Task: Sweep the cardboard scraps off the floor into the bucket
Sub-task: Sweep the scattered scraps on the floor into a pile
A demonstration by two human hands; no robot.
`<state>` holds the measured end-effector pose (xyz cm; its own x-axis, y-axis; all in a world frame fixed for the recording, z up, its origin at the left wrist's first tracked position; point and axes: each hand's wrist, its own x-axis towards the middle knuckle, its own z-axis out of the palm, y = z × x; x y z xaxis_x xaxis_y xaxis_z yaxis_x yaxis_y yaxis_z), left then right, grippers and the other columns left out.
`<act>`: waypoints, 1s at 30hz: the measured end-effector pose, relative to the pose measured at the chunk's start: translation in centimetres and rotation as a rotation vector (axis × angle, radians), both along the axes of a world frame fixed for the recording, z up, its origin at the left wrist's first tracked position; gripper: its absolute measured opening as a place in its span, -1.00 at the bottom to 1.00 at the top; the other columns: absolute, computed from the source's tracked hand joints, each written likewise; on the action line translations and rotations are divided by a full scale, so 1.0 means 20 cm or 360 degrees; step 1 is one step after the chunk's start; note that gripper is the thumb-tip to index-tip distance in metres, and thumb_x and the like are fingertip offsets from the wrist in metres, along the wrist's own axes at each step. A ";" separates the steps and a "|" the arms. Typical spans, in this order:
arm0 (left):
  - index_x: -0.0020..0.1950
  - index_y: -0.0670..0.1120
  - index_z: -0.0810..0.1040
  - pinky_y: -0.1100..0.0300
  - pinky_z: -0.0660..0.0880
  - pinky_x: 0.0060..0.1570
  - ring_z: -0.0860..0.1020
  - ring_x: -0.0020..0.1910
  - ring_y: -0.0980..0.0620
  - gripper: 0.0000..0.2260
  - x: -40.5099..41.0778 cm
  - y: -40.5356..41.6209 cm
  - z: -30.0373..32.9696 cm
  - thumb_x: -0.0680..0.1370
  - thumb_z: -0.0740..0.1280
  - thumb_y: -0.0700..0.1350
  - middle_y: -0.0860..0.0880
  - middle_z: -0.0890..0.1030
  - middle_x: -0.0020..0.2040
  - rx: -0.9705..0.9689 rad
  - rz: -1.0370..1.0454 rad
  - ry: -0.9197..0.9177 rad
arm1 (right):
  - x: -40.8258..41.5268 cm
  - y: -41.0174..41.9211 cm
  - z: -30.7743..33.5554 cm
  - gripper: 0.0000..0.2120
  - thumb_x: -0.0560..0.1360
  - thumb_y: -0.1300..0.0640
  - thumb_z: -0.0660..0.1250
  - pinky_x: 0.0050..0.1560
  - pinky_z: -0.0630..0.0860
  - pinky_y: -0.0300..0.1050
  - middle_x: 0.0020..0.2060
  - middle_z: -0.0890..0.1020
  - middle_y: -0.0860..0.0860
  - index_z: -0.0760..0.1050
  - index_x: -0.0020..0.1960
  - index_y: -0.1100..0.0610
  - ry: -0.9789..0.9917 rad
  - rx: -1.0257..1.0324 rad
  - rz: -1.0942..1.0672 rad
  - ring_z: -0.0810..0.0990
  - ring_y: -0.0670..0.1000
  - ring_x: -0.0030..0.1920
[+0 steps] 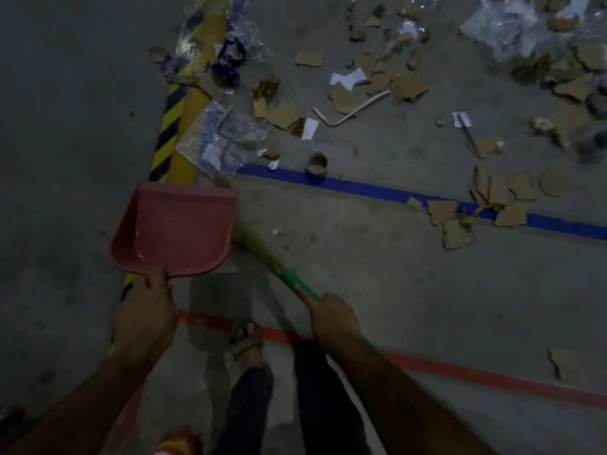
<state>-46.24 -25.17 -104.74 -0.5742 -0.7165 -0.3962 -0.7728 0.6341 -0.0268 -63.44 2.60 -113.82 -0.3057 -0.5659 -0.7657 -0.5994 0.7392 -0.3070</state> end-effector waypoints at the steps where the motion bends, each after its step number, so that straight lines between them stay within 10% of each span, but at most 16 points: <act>1: 0.40 -0.10 0.30 -0.16 0.50 -0.19 0.54 -0.11 -0.29 -0.64 0.02 0.00 -0.01 0.61 0.23 -0.10 -0.27 0.54 0.02 -0.0016 -0.0010 -0.0024 | -0.04 -0.03 -0.01 -0.24 0.60 0.05 0.20 0.08 0.53 0.08 0.16 0.47 0.21 -0.21 0.57 -0.30 -0.0016 0.0079 -0.0001 0.55 0.22 0.06; 21: 0.30 -0.33 0.47 -0.11 0.29 -0.27 0.34 -0.28 -0.16 -0.64 -0.60 0.15 -0.14 0.64 0.02 -0.22 -0.21 0.41 -0.25 -0.0257 -0.0596 0.0399 | -1.05 0.68 -0.06 -0.37 0.66 -0.01 0.05 -0.32 0.44 -0.08 -0.13 0.57 0.14 -0.21 0.61 -0.12 0.0384 0.0517 -0.1071 0.54 0.09 -0.26; 30: 0.27 -0.27 0.44 -0.06 0.33 -0.42 0.36 -0.30 -0.19 -0.68 -0.68 0.06 -0.06 0.64 0.01 -0.19 -0.21 0.38 -0.20 -0.0247 -0.0432 0.0378 | -0.85 0.80 0.21 -0.35 0.67 0.01 0.12 -0.51 0.37 -0.15 -0.39 0.53 0.07 -0.16 0.63 -0.06 0.0472 -0.0066 -0.1342 0.51 0.07 -0.45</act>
<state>-59.84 -24.02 -106.02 -0.8137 -0.5670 -0.1282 -0.5738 0.8188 0.0208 -80.35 18.57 -109.57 -0.8149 -0.0891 -0.5727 0.0791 0.9618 -0.2621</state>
